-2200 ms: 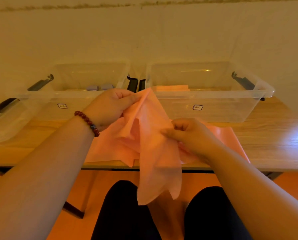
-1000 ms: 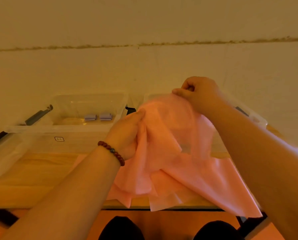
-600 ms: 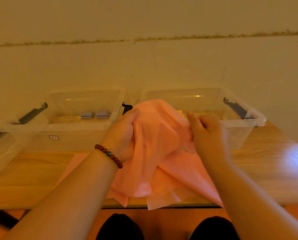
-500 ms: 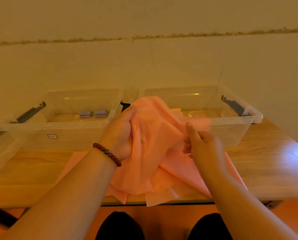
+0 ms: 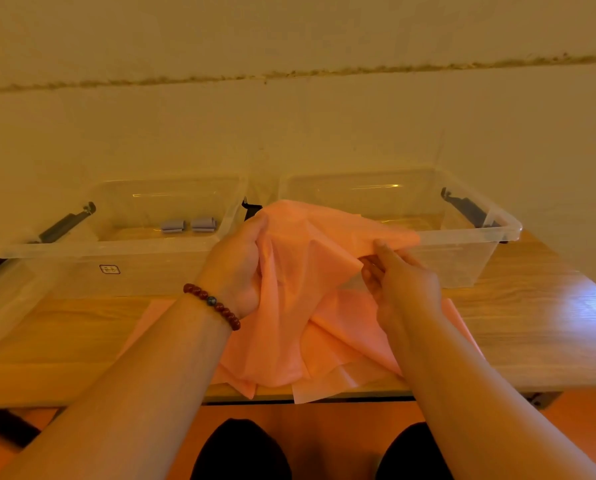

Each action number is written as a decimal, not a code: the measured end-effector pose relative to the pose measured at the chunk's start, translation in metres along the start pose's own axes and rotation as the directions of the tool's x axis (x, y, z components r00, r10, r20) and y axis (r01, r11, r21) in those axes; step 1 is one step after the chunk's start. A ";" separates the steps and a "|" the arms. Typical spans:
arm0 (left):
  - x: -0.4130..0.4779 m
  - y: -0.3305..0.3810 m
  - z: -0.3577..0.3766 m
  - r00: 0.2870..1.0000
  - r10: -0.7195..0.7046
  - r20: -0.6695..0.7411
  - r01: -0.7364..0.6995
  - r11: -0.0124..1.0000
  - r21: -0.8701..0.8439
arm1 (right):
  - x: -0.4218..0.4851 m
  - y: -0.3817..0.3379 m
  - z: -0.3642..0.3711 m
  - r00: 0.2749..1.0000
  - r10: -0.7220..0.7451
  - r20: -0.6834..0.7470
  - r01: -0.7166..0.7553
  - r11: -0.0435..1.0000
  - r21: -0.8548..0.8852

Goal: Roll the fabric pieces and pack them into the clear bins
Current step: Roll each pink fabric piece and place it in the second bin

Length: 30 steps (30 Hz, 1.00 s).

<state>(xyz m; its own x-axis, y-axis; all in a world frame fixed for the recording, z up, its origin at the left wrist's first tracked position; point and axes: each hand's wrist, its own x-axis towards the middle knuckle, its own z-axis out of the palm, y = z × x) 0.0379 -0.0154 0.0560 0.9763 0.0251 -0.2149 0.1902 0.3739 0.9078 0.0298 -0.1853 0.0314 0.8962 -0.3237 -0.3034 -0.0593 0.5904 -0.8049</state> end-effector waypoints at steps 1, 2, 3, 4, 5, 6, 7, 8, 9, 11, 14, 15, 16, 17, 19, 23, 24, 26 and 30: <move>0.000 0.000 0.000 1.000 0.013 -0.012 -0.013 1.000 0.010 | 0.000 0.000 -0.002 1.000 -0.011 -0.003 0.011 1.000 -0.030; 0.000 0.000 -0.001 0.999 0.034 -0.030 -0.033 0.999 0.019 | -0.002 0.001 -0.004 1.000 -0.030 0.001 0.030 0.996 -0.080; 0.000 0.000 -0.002 0.997 0.060 -0.048 -0.058 0.998 0.031 | -0.004 0.000 -0.008 0.998 -0.064 0.009 0.065 0.987 -0.148; 0.001 0.000 -0.002 0.994 0.088 -0.060 -0.085 0.995 0.045 | -0.007 -0.002 -0.010 0.993 -0.112 0.023 0.115 0.969 -0.219; 0.001 0.001 -0.003 0.992 0.110 -0.061 -0.106 0.992 0.065 | -0.009 -0.007 -0.011 0.982 -0.180 0.050 0.187 0.940 -0.284; 0.002 0.002 -0.003 0.990 0.126 -0.066 -0.121 0.989 0.080 | -0.009 -0.013 -0.010 0.962 -0.258 0.091 0.274 0.902 -0.335; 0.003 0.002 -0.003 0.987 0.141 -0.071 -0.135 0.987 0.090 | -0.008 -0.020 -0.006 0.931 -0.336 0.143 0.365 0.848 -0.385; 0.005 0.003 -0.003 0.985 0.155 -0.082 -0.146 0.984 0.098 | -0.003 -0.026 -0.001 0.898 -0.394 0.194 0.438 0.782 -0.443; 0.005 0.005 -0.003 0.981 0.168 -0.097 -0.158 0.982 0.106 | 0.003 -0.033 0.006 0.874 -0.422 0.240 0.484 0.716 -0.504; 0.007 0.007 -0.004 0.976 0.181 -0.120 -0.166 0.979 0.121 | 0.017 -0.046 0.022 0.860 -0.391 0.329 0.510 0.621 -0.595; 0.003 0.009 -0.002 0.971 0.192 -0.142 -0.173 0.976 0.133 | 0.032 -0.056 0.042 0.879 -0.275 0.389 0.475 0.560 -0.679; 0.003 0.008 -0.003 0.974 0.187 -0.128 -0.173 0.978 0.118 | 0.034 -0.057 0.045 0.888 -0.248 0.388 0.458 0.563 -0.688; 0.003 0.006 -0.005 0.975 0.182 -0.124 -0.169 0.980 0.108 | 0.034 -0.057 0.046 0.892 -0.239 0.384 0.448 0.577 -0.683; 0.002 0.003 -0.005 0.978 0.173 -0.117 -0.161 0.981 0.106 | 0.035 -0.055 0.046 0.892 -0.239 0.385 0.448 0.593 -0.669; 0.001 -0.001 -0.004 0.985 0.148 -0.085 -0.141 0.986 0.090 | 0.031 -0.049 0.042 0.883 -0.258 0.391 0.461 0.629 -0.626; 0.001 -0.009 -0.002 0.995 0.085 -0.043 -0.085 0.996 -0.003 | 0.011 -0.033 0.023 0.867 -0.360 0.344 0.493 0.719 -0.490; 0.000 -0.012 0.001 0.996 0.077 -0.034 -0.078 0.997 -0.024 | 0.006 -0.027 0.015 0.868 -0.383 0.314 0.494 0.717 -0.492; 0.001 -0.013 0.005 0.998 0.036 -0.051 -0.039 0.997 -0.061 | 0.000 -0.017 0.001 0.880 -0.403 0.254 0.473 0.679 -0.562; -0.002 -0.015 0.014 0.999 -0.021 0.025 0.023 0.996 -0.085 | -0.004 -0.001 -0.007 0.977 -0.108 0.183 0.200 0.756 -0.623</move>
<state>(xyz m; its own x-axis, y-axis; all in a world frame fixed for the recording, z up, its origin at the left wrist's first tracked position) 0.0343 -0.0340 0.0477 0.9743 -0.0061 -0.2253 0.2036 0.4521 0.8684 0.0236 -0.1896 0.0300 0.9626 -0.2446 -0.1161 -0.1392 -0.0794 -0.9871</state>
